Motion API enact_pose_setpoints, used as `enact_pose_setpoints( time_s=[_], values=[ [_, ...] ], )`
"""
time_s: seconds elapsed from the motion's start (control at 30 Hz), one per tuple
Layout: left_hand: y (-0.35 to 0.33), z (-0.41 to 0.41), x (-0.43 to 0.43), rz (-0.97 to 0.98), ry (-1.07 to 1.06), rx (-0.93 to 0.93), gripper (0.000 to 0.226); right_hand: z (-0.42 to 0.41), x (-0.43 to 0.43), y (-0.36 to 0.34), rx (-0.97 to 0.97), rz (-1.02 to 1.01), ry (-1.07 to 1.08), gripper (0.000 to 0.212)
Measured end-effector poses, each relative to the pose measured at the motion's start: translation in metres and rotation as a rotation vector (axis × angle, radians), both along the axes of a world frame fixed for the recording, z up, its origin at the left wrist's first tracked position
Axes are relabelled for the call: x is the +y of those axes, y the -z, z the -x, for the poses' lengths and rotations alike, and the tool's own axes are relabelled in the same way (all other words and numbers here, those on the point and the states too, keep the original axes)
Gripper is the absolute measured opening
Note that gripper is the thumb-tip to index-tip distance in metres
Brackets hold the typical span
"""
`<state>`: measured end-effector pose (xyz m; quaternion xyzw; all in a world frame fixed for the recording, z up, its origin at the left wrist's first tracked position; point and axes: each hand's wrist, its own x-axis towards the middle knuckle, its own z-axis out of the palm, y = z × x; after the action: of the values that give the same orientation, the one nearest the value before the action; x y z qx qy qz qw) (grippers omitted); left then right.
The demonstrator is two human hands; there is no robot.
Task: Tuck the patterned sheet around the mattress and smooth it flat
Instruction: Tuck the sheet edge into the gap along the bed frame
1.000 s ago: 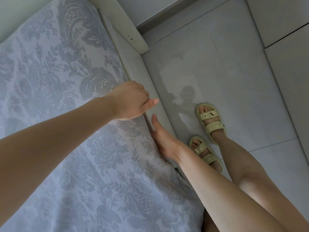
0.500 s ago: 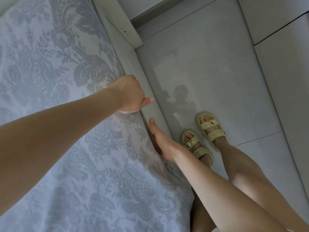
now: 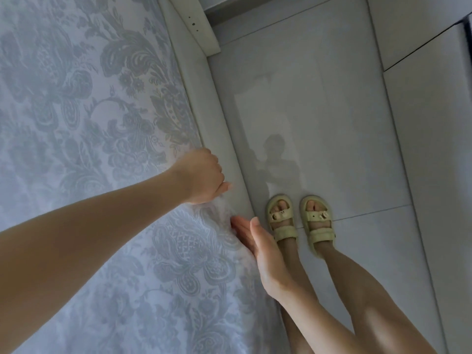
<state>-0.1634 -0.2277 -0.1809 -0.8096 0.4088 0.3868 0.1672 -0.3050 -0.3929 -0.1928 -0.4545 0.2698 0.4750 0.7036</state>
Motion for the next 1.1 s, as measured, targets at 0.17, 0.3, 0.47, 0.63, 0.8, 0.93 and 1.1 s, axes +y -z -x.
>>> enact_pose_setpoints(
  time_s=[0.17, 0.3, 0.47, 0.63, 0.8, 0.93, 1.1],
  values=[
    [0.009, 0.002, -0.012, -0.112, 0.030, 0.011, 0.067, 0.007, 0.015, 0.002, -0.067, -0.078, 0.011, 0.051],
    [-0.001, 0.003, 0.005, -0.061, 0.028, -0.032, 0.078, -0.006, 0.039, 0.013, 0.068, -0.246, 0.040, 0.049],
    [-0.007, -0.005, 0.009, -0.010, -0.037, -0.078, 0.086, -0.025, 0.068, 0.044, 0.169, -0.378, -0.062, 0.066],
    [-0.015, -0.013, 0.006, 0.195, -0.214, -0.107, 0.086, -0.020, 0.065, 0.057, 0.288, -0.400, -0.075, 0.071],
    [-0.021, 0.012, -0.010, 0.092, -0.089, 0.067, 0.070, 0.015, 0.027, 0.050, 0.372, -0.280, 0.006, 0.076],
    [-0.007, 0.018, -0.018, -0.114, -0.047, 0.110, 0.072, 0.035, -0.002, 0.039, 0.321, 0.025, 0.142, 0.072],
    [0.006, 0.024, -0.036, -0.297, 0.067, 0.130, 0.063, 0.045, -0.008, 0.035, 0.050, 0.240, 0.263, 0.045]
  ],
)
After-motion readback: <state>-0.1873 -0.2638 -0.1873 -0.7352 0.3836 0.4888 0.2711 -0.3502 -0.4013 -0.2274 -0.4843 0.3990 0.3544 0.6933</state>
